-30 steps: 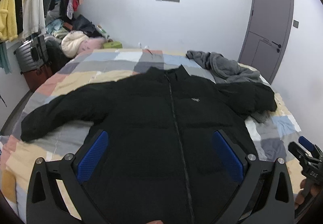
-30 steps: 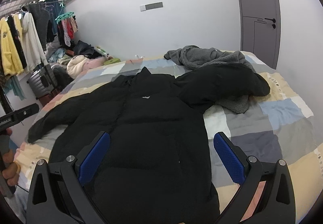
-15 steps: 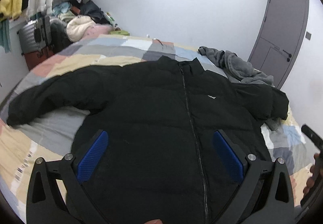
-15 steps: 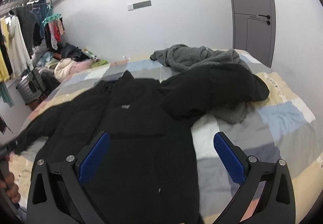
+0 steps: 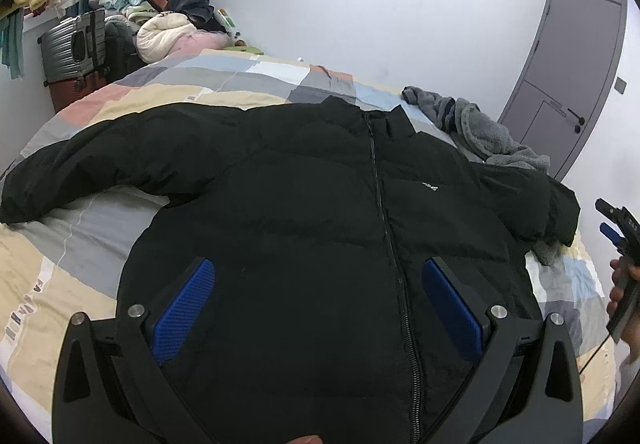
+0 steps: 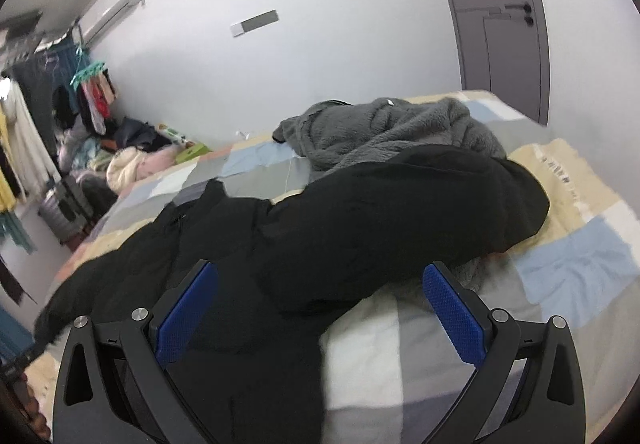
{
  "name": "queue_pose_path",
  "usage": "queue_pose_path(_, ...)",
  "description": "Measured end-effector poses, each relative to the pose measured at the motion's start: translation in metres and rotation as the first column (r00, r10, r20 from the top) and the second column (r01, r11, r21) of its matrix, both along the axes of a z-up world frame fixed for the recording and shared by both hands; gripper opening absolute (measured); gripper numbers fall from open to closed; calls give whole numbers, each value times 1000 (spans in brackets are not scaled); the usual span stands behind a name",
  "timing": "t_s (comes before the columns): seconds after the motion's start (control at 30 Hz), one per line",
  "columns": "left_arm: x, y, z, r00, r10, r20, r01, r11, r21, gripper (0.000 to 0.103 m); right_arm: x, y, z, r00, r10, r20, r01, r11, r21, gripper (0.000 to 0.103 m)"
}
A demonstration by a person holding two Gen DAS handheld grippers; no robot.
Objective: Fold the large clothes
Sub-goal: 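Move the right tool to the jacket sleeve cuff and grasp it, then lift the gripped sleeve with the right tool and raise it up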
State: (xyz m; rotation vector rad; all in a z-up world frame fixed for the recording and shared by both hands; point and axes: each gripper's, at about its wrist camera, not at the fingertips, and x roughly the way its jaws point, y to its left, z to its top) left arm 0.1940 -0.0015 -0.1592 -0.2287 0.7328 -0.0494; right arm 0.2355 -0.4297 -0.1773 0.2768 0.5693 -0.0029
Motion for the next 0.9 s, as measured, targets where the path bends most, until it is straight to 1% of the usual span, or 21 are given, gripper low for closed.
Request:
queue_pose_path(0.07, 0, -2, -3, 1000, 0, -5, 0, 1000, 4, 103, 5, -21, -8, 999, -29, 16, 28, 998, 50, 102)
queue_pose_path(0.13, 3, -7, -6, 1000, -11, -11, 11, 1000, -1, 103, 11, -44, -15, 998, -56, 29, 52, 990, 134, 100)
queue_pose_path(0.2, 6, -9, -8, 1000, -16, -14, 16, 1000, -3, 103, 17, -69, -26, 995, -98, 26, 91, 972, 217, 95)
queue_pose_path(0.27, 10, -13, -12, 1000, -18, -18, 18, 1000, 2, 103, 22, -96, -38, 989, -144, 18, 132, 945, 300, 89)
queue_pose_path(0.3, 12, -15, -14, 1000, -20, -20, 20, 1000, 0, 103, 24, -109, -45, 986, -166, 14, 151, 928, 342, 88)
queue_pose_path(0.37, 15, -16, -18, 999, -23, -25, 23, 1000, 1, 103, 26, -137, -62, 975, -223, 4, 199, 880, 432, 87)
queue_pose_path(0.5, 22, -20, -25, 999, -19, -34, 20, 1000, 0, 103, 24, -175, -90, 947, -321, -15, 280, 803, 525, 87)
queue_pose_path(0.63, 29, -24, -30, 999, -12, -49, 11, 1000, -14, 103, 13, -203, -121, 917, -398, -20, 321, 709, 628, 87)
queue_pose_path(0.7, 32, -25, -32, 998, -12, -55, 11, 1000, -21, 103, 13, -215, -136, 905, -423, -39, 342, 671, 658, 87)
queue_pose_path(0.73, 34, -26, -33, 998, -10, -58, 9, 1000, -23, 103, 14, -218, -140, 901, -431, -45, 348, 658, 668, 88)
queue_pose_path(0.8, 35, -28, -35, 998, -5, -59, 4, 1000, -20, 103, 21, -230, -152, 891, -450, -63, 361, 614, 702, 88)
queue_pose_path(0.87, 36, -28, -37, 998, -1, -59, -1, 1000, -17, 103, 26, -242, -159, 877, -476, -63, 367, 581, 726, 88)
queue_pose_path(0.9, 37, -28, -38, 998, 2, -59, -3, 1000, -19, 103, 28, -248, -161, 866, -497, -53, 371, 567, 735, 88)
